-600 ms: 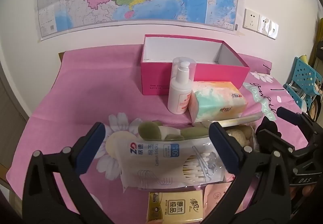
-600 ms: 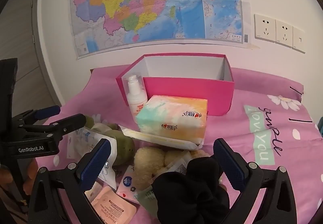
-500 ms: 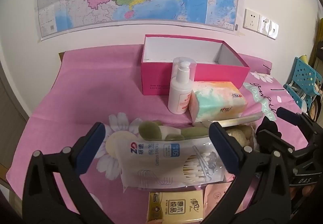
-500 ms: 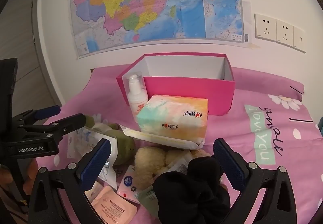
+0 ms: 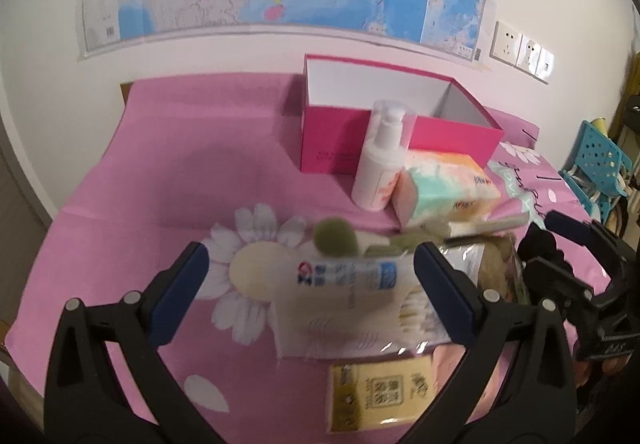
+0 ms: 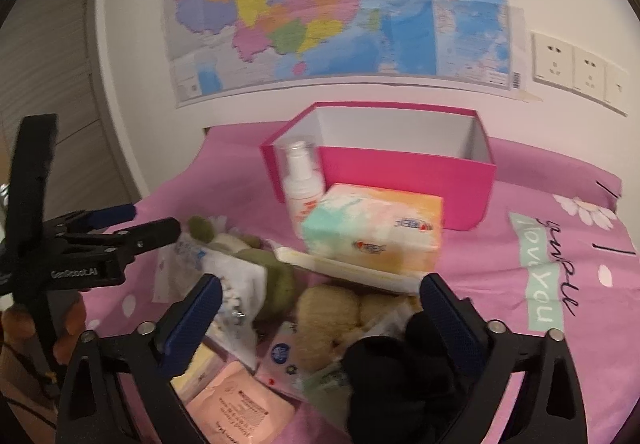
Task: Organize soft objects
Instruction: 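Grasp the clear cotton-swab bag with the left gripper, then carry the cotton-swab bag into the pink box and open the left gripper, then grasp the black fabric item with the right gripper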
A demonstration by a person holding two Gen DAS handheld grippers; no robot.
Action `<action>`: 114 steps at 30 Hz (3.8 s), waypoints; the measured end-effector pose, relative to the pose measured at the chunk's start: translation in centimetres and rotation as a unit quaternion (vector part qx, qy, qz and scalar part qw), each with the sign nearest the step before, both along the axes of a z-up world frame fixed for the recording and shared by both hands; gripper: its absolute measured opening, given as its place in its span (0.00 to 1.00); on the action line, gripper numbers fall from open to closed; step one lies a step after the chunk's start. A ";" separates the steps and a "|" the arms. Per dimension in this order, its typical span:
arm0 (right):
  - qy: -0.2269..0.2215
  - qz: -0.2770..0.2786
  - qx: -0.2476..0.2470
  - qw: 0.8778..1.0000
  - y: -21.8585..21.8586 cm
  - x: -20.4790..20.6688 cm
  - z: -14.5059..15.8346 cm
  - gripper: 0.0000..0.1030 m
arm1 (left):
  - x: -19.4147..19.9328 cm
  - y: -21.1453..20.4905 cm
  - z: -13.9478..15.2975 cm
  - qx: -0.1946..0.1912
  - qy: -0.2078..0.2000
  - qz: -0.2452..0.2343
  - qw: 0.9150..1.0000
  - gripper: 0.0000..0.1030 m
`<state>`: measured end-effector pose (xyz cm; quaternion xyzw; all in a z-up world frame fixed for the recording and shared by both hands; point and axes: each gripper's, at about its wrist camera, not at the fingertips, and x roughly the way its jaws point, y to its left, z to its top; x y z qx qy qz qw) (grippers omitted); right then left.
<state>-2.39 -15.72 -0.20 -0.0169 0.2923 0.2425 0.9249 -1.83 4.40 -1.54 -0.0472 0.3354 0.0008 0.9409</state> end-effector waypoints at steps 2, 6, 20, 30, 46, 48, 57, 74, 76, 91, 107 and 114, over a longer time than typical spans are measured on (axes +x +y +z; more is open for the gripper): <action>0.002 0.018 0.000 1.000 0.5 -0.2 -0.1 0.86 | -0.2 0.3 -0.6 -0.003 0.007 -0.011 1.000 0.98; 0.013 0.062 -0.012 0.998 2.1 -0.3 -0.9 0.73 | -0.4 0.7 -1.9 -0.019 0.033 -0.040 0.998 0.88; 0.099 0.111 -0.014 0.989 4.5 0.9 -4.7 0.48 | 0.7 1.1 -4.8 -0.064 0.085 -0.110 0.988 0.78; 0.102 0.113 -0.011 0.988 4.9 1.2 -4.9 0.22 | 1.2 1.8 -5.1 -0.107 0.094 -0.124 0.982 0.59; 0.025 0.131 0.021 0.991 2.8 1.3 2.2 0.19 | 2.0 0.7 5.5 -0.083 -0.025 -0.175 0.981 0.59; 0.010 0.123 0.021 0.992 2.5 2.2 3.4 0.19 | 2.8 0.5 6.9 -0.078 -0.037 -0.177 0.980 0.59; -0.024 0.098 0.033 0.994 1.9 9.1 7.9 0.19 | 9.9 -0.8 10.6 -0.043 -0.058 -0.171 0.983 0.59; 0.094 0.060 0.027 0.993 2.1 21.6 3.5 0.20 | 22.1 -1.0 5.0 -0.065 0.066 -0.130 0.987 0.59; 0.111 0.057 0.025 0.992 2.2 22.5 2.6 0.20 | 22.7 -1.0 4.2 -0.062 0.081 -0.123 0.987 0.58; 0.179 0.017 -0.005 0.984 1.9 25.6 -1.5 0.43 | 21.4 0.9 5.1 -0.045 0.050 -0.065 0.996 0.59; 0.037 0.070 0.050 0.996 -3.2 11.7 5.5 0.73 | 9.8 0.1 6.8 -0.064 -0.045 -0.146 0.986 0.67; 0.058 0.056 0.059 0.995 -6.1 6.7 3.2 0.73 | 6.3 -1.2 4.1 -0.061 -0.016 -0.173 0.983 0.67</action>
